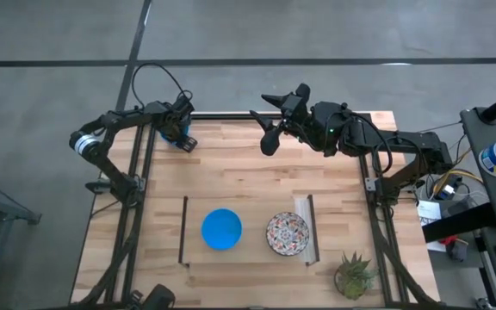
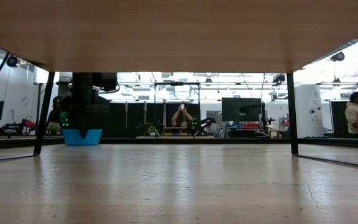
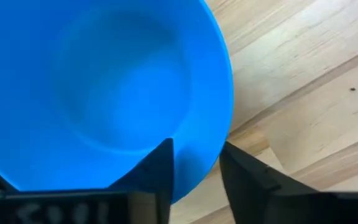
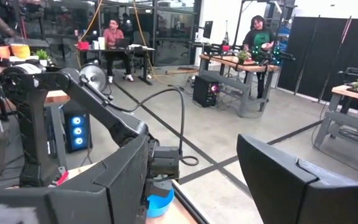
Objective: Pick & Place Mini bowls
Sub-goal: Stack the blue bowl on top of the other blue bowls on the shelf
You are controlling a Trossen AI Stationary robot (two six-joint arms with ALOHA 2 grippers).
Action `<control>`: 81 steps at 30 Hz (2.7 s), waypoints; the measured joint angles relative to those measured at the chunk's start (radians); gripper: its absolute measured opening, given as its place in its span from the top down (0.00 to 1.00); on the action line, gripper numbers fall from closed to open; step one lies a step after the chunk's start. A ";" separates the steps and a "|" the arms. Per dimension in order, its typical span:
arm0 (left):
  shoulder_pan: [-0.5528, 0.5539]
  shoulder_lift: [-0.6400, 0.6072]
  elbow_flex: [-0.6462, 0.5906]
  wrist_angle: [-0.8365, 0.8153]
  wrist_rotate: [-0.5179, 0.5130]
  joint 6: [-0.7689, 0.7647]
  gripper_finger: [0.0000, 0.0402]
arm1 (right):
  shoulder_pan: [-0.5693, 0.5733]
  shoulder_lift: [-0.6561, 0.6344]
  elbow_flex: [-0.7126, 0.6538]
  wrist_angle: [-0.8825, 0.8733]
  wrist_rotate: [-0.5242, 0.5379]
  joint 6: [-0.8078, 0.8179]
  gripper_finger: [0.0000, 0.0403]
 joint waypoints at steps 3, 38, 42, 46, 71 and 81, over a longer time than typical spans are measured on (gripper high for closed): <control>0.000 0.000 0.000 0.000 0.007 0.011 0.82 | 0.000 0.000 0.000 0.000 0.000 -0.001 0.40; -0.165 -0.427 0.187 -0.182 0.328 -0.204 1.00 | -0.023 0.000 0.000 -0.008 0.000 0.049 0.40; -0.252 -0.480 0.239 -0.178 0.356 -0.268 1.00 | -0.027 0.000 0.000 -0.009 0.001 0.049 0.40; -0.345 -0.514 0.293 -0.178 0.347 -0.328 1.00 | -0.027 -0.001 0.000 -0.009 0.001 0.050 0.40; -1.163 -0.273 0.732 -0.226 0.142 -0.362 1.00 | -0.027 -0.010 0.000 -0.076 0.001 0.146 0.40; -1.288 -0.074 0.928 -0.448 0.105 -0.431 1.00 | -0.027 -0.006 0.000 -0.187 0.002 0.231 0.40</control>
